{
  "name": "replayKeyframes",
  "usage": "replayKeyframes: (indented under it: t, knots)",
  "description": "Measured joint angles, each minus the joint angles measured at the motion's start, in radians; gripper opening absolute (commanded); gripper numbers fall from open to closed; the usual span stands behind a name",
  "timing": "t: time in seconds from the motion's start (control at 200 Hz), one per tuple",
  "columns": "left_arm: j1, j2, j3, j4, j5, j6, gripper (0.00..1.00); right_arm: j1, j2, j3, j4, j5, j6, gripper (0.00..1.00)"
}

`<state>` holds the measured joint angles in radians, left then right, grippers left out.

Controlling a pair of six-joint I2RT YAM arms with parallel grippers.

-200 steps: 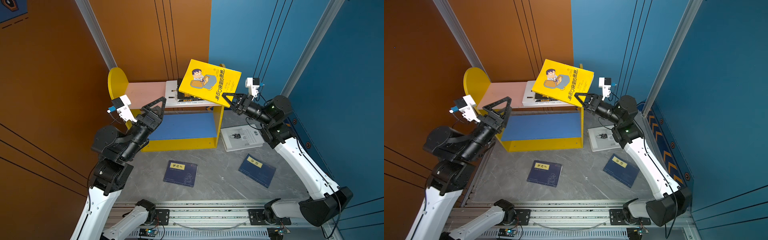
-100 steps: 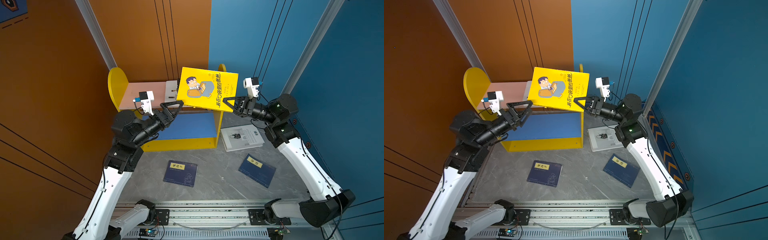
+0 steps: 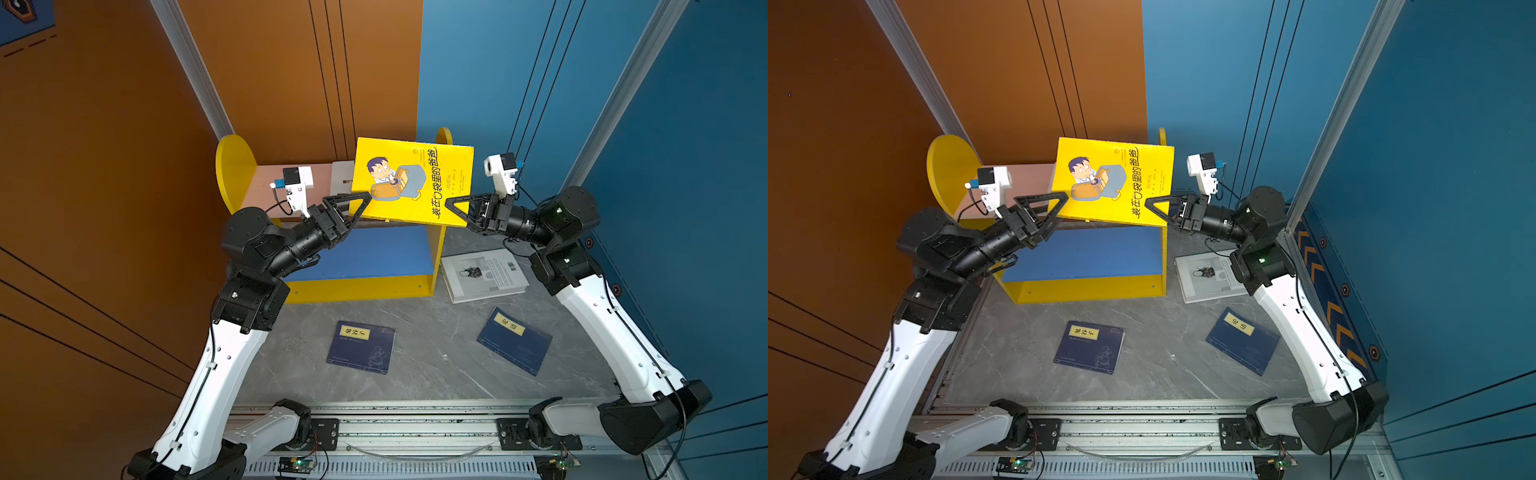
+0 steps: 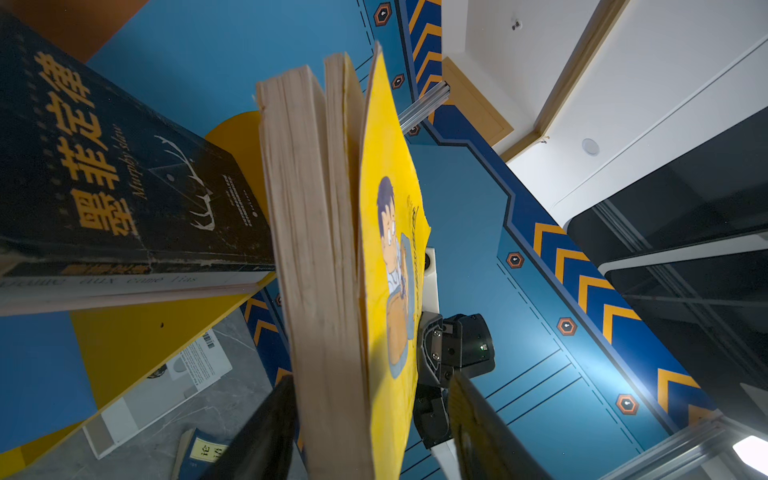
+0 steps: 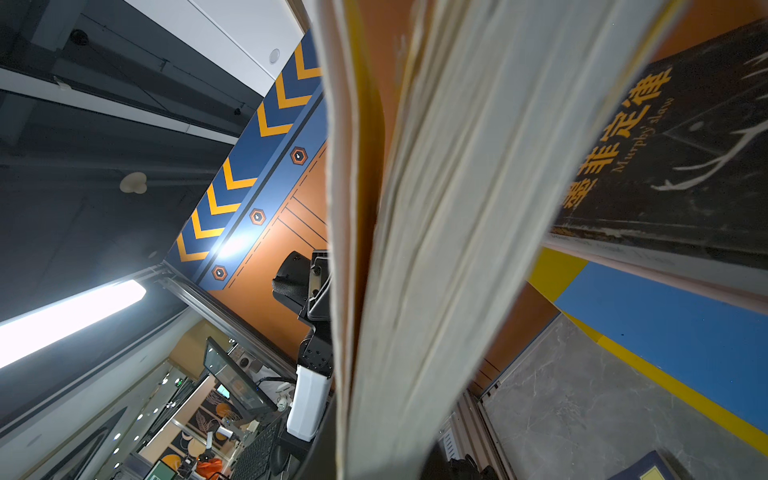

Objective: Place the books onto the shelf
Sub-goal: 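Lower the yellow book onto the black book with both grippers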

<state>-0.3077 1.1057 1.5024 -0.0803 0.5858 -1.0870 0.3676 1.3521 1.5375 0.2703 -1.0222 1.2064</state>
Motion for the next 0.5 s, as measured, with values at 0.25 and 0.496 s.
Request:
replayKeyframes:
  t: [0.25, 0.496]
  knots:
    - [0.002, 0.009, 0.0, 0.009, 0.003, -0.013, 0.18, 0.003, 0.013, 0.001, 0.019, 0.001, 0.026, 0.01]
    - [0.006, 0.003, -0.001, 0.028, -0.002, -0.022, 0.02, 0.013, 0.023, 0.002, 0.038, 0.014, 0.029, 0.18]
